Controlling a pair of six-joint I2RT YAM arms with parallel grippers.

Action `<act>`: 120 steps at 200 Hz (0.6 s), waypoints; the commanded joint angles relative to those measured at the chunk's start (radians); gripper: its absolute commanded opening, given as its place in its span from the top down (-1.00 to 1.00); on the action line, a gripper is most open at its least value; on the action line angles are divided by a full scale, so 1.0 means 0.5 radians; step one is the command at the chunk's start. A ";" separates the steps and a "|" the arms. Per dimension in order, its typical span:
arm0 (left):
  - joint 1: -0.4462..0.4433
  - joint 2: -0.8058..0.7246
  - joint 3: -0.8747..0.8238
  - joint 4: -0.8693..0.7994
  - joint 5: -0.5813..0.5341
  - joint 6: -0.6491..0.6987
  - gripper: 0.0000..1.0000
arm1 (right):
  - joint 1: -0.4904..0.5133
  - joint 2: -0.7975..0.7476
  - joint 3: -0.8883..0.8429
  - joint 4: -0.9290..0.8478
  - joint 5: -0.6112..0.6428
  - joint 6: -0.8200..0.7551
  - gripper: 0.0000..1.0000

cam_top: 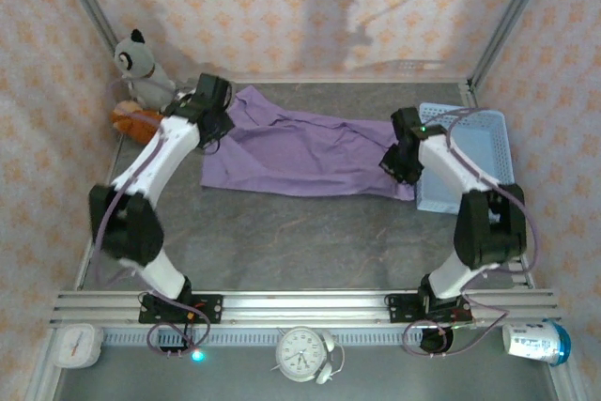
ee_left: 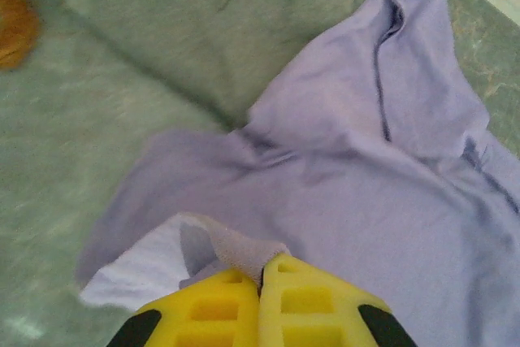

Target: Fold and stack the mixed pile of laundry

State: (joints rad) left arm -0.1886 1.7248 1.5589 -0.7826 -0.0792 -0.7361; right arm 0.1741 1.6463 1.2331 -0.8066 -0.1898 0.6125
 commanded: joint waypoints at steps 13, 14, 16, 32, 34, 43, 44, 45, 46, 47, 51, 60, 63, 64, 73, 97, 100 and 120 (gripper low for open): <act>0.017 0.491 0.746 -0.490 0.011 0.225 -0.47 | -0.055 0.306 0.553 -0.144 0.184 -0.198 -0.18; 0.018 0.492 0.751 -0.493 0.009 0.228 -0.48 | -0.054 0.306 0.566 -0.145 0.182 -0.201 -0.21; 0.017 0.494 0.762 -0.496 0.011 0.235 -0.49 | -0.055 0.306 0.570 -0.145 0.184 -0.204 -0.22; 0.015 0.409 0.699 -0.447 -0.003 0.277 -0.75 | -0.049 0.234 0.571 -0.134 0.188 -0.230 -0.31; 0.018 0.396 0.690 -0.440 -0.004 0.282 -0.76 | -0.048 0.218 0.564 -0.132 0.186 -0.234 -0.31; 0.015 0.302 0.611 -0.409 -0.013 0.306 -0.76 | -0.035 0.154 0.526 -0.128 0.188 -0.251 -0.31; 0.015 0.293 0.603 -0.405 -0.015 0.309 -0.76 | -0.035 0.149 0.521 -0.127 0.187 -0.253 -0.31; 0.015 0.285 0.594 -0.402 -0.016 0.312 -0.76 | -0.034 0.145 0.514 -0.127 0.188 -0.254 -0.31; 0.017 0.277 0.585 -0.400 -0.015 0.314 -0.76 | -0.031 0.137 0.509 -0.128 0.187 -0.256 -0.31; 0.018 0.270 0.576 -0.398 -0.014 0.318 -0.76 | -0.030 0.129 0.506 -0.129 0.188 -0.261 -0.31; 0.016 0.239 0.538 -0.389 -0.015 0.326 -0.75 | -0.022 0.098 0.478 -0.133 0.189 -0.267 -0.31; 0.018 0.166 0.435 -0.370 -0.004 0.338 -0.72 | -0.008 0.050 0.427 -0.142 0.179 -0.281 -0.31; 0.017 0.141 0.395 -0.358 0.003 0.343 -0.70 | -0.001 0.030 0.405 -0.143 0.176 -0.285 -0.31; 0.016 0.133 0.389 -0.354 0.007 0.343 -0.70 | 0.000 0.024 0.398 -0.142 0.175 -0.289 -0.30; 0.018 0.059 0.250 -0.320 0.033 0.344 -0.66 | 0.020 -0.021 0.325 -0.144 0.149 -0.301 -0.29; 0.018 -0.130 -0.121 -0.197 0.081 0.309 -0.55 | 0.103 -0.092 0.140 -0.138 0.094 -0.300 -0.25; 0.021 -0.155 -0.172 -0.176 0.087 0.300 -0.53 | 0.116 -0.094 0.117 -0.135 0.088 -0.298 -0.24; 0.028 -0.273 -0.465 -0.017 0.133 0.219 -0.34 | 0.186 -0.094 -0.025 -0.062 0.044 -0.257 -0.16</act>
State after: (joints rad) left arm -0.1875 1.6375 1.4837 -0.8799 -0.0444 -0.5949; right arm 0.2291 1.6032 1.3018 -0.8371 -0.1490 0.4808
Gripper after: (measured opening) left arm 0.738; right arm 0.605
